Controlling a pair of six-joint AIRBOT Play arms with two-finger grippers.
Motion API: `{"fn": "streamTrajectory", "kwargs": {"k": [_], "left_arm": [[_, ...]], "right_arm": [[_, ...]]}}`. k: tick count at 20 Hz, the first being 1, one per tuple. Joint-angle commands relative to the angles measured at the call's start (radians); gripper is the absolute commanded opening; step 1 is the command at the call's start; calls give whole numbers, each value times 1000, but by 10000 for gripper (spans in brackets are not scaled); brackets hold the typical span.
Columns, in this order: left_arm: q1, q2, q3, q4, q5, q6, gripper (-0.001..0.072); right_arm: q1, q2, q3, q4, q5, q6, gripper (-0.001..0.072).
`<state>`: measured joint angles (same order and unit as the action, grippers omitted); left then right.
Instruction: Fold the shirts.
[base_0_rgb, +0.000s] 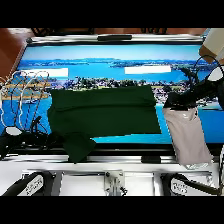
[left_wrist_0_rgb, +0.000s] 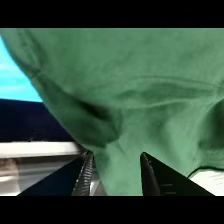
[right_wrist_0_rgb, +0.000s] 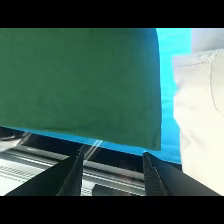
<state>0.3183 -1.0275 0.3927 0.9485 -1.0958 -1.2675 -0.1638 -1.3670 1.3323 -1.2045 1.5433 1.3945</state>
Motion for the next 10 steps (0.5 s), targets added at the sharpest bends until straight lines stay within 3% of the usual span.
{"fn": "streamTrajectory", "kwargs": {"k": [1,2,3,4,10], "left_arm": [[-42,-16,-15,0,83,2,301],[-46,-19,-15,0,83,3,148],[-43,-18,-14,1,82,3,41],[-36,-18,-10,1,79,3,32],[4,-17,3,1,64,4,32]], "right_arm": [[9,1,-38,-6,1,7,511],[20,1,-67,-8,1,6,511],[36,1,-100,-8,0,5,511],[58,1,-137,-8,-5,-1,594],[109,0,-333,-72,-155,25,593]]}}
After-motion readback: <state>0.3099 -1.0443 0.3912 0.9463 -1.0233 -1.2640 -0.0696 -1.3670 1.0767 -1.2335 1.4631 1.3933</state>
